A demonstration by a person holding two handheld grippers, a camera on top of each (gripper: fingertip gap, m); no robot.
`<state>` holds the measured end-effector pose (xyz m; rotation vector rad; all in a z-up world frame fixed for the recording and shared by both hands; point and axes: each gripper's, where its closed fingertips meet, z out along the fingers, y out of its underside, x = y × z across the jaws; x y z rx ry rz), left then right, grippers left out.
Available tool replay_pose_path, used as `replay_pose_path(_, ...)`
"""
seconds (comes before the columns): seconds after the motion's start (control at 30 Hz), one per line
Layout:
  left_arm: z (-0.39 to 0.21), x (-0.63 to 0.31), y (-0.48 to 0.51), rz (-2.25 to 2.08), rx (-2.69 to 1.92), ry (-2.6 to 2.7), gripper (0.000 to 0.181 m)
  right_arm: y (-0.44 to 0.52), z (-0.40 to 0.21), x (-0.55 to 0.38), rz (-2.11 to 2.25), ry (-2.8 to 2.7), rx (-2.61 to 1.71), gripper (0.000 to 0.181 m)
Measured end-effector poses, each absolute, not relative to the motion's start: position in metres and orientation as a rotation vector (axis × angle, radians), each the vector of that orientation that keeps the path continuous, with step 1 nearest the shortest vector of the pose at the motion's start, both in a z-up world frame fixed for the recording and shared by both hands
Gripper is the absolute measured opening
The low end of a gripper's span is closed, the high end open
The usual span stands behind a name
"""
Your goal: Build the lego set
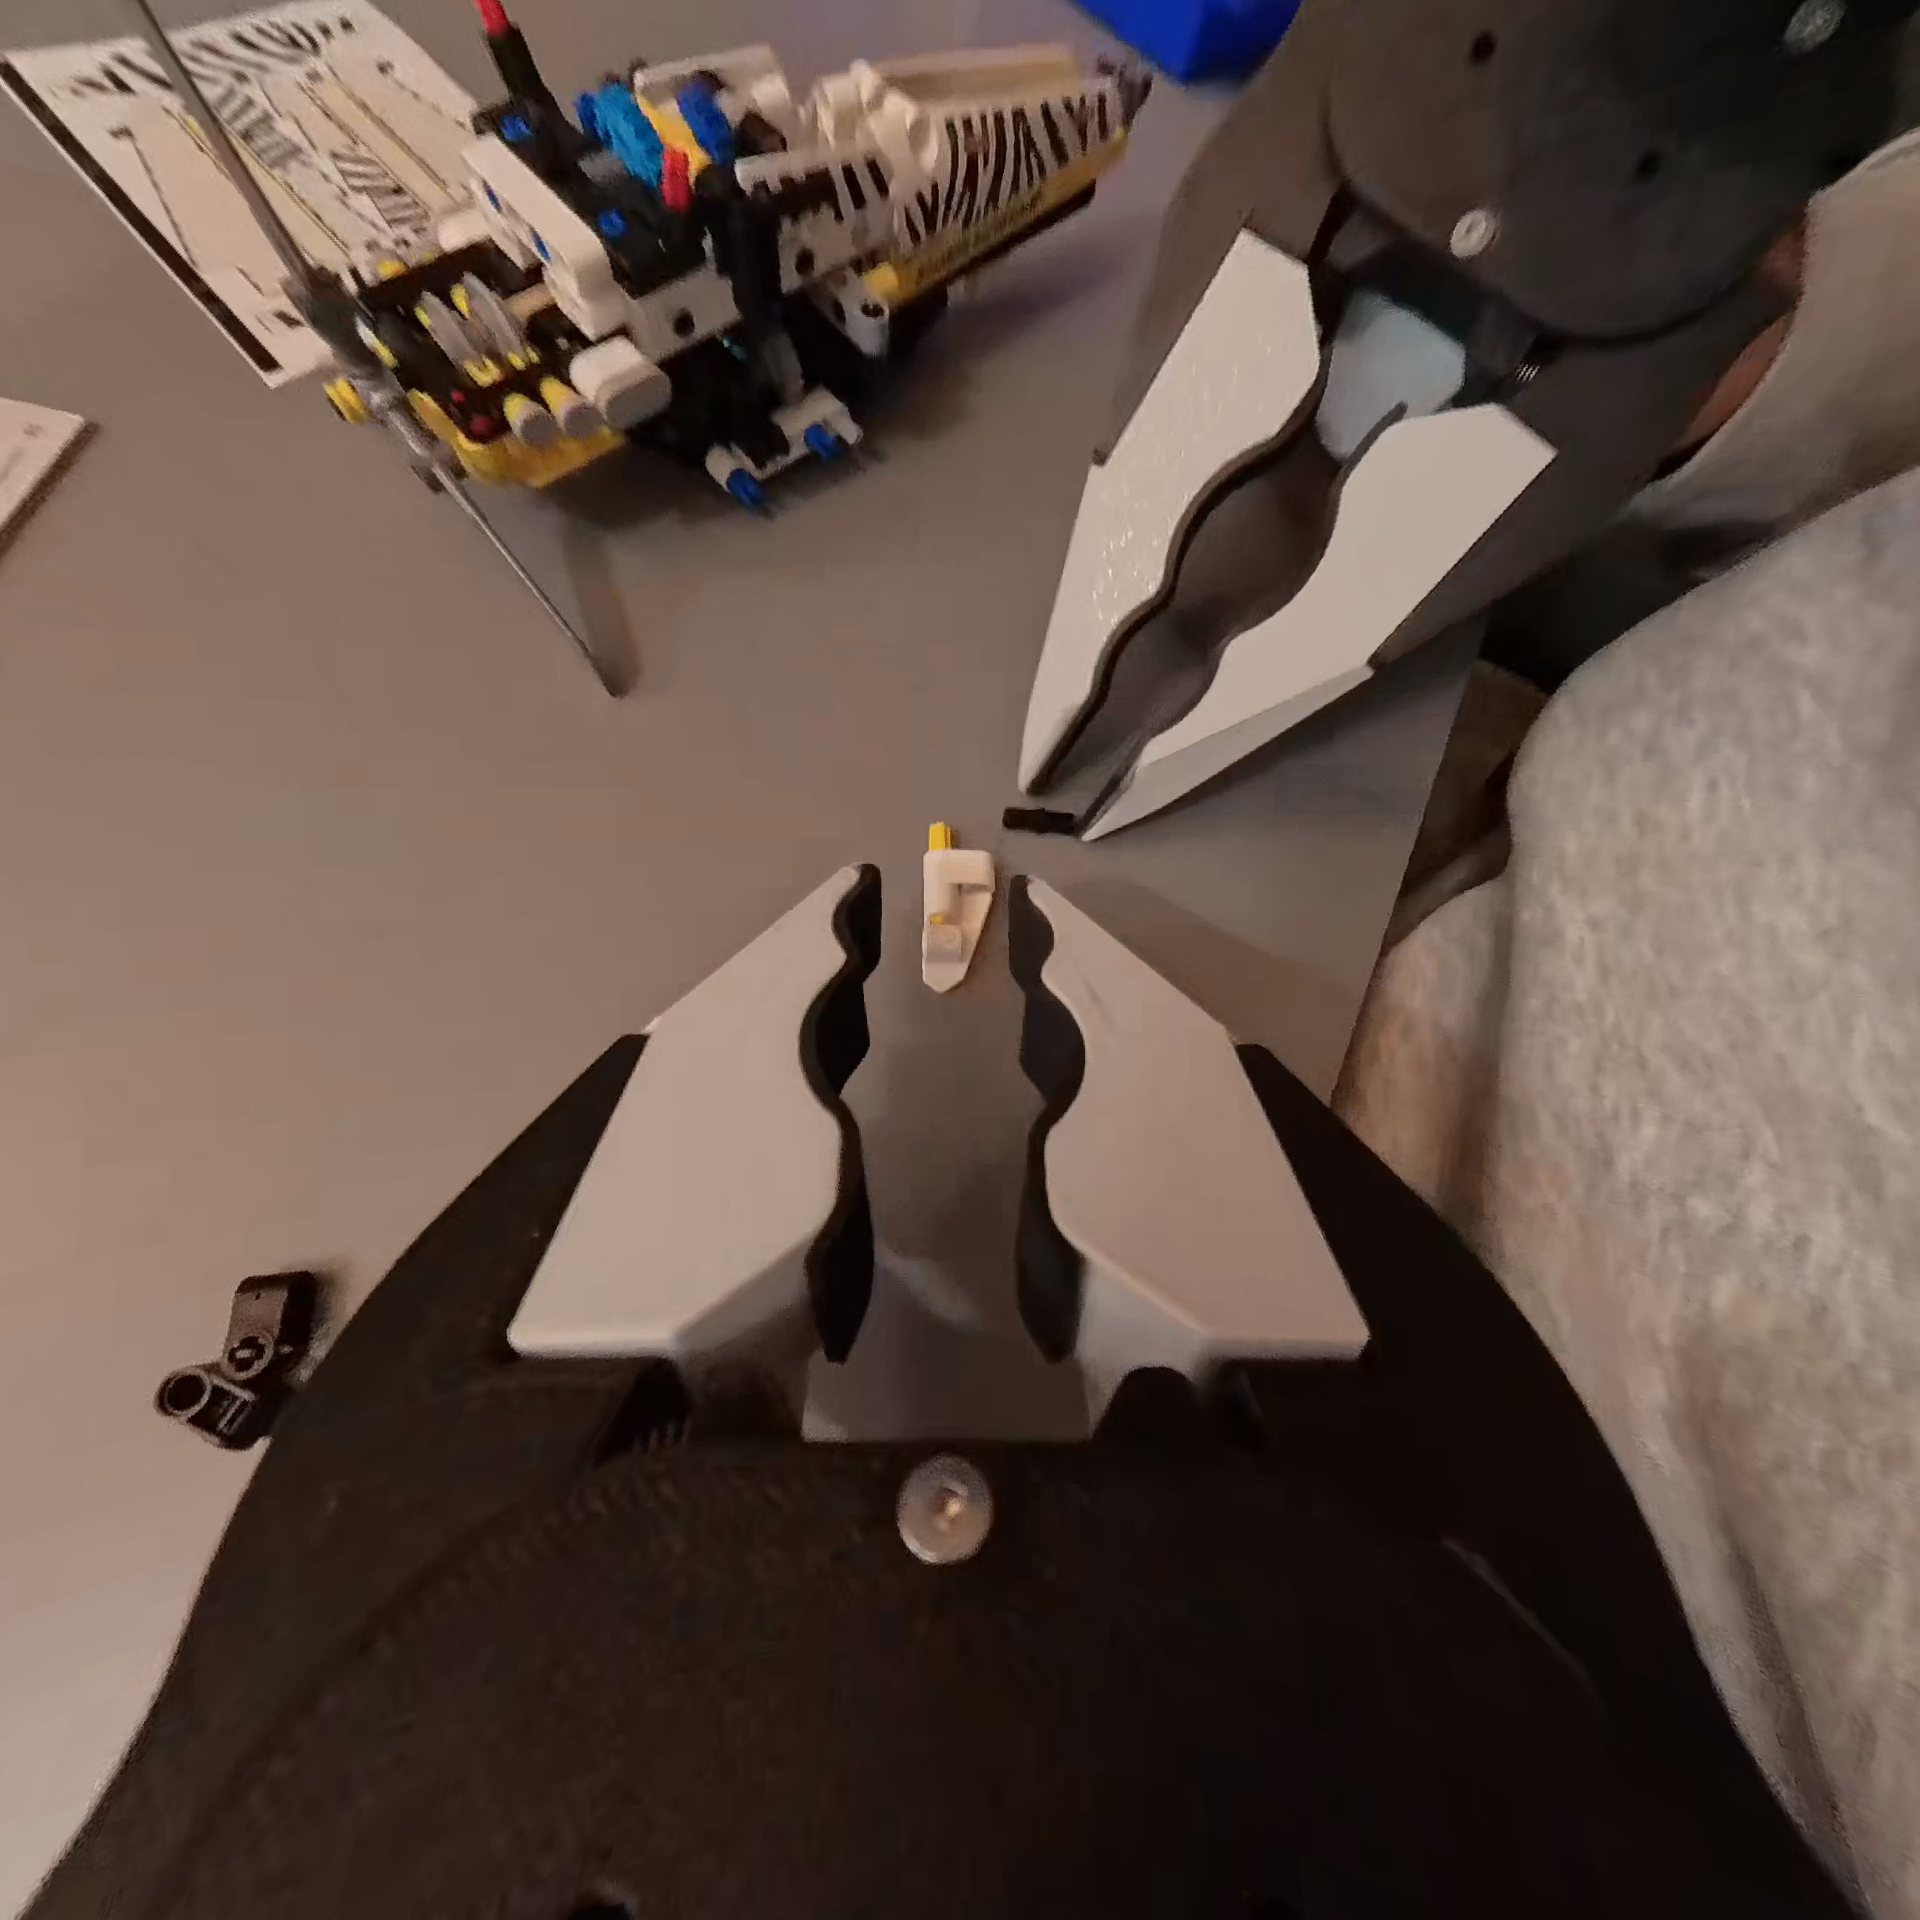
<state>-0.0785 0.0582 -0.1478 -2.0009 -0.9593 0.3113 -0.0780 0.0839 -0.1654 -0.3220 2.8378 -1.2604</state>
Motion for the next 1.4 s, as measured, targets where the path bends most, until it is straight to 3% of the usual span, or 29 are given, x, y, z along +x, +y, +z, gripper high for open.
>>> replay_pose_path(0.17, -0.156, -0.078, 0.059, 0.301, -2.051, -0.976, 0.025, 0.081, -0.166, -0.077, -1.267, 2.804, -0.214, 0.015)
replay_pose_path(0.37, -0.165, -0.076, 0.062, 0.283, -2.119, -0.974, 0.022, 0.086, -0.166, -0.086, -1.269, 2.888, -0.149, 0.002)
replay_pose_path(0.63, -0.167, -0.077, 0.063, 0.243, -2.119, -0.987, 0.021, 0.085, -0.166, -0.085, -1.284, 2.866, -0.12, 0.011)
replay_pose_path(0.87, -0.167, -0.078, 0.067, 0.203, -2.124, -0.967, 0.013, 0.082, -0.166, -0.086, -1.28, 2.841, -0.071, 0.002)
replay_pose_path(1.4, -0.168, -0.067, 0.072, 0.184, -2.222, -0.753, 0.014, 0.082, -0.165, -0.072, -1.253, 2.711, -0.709, 0.002)
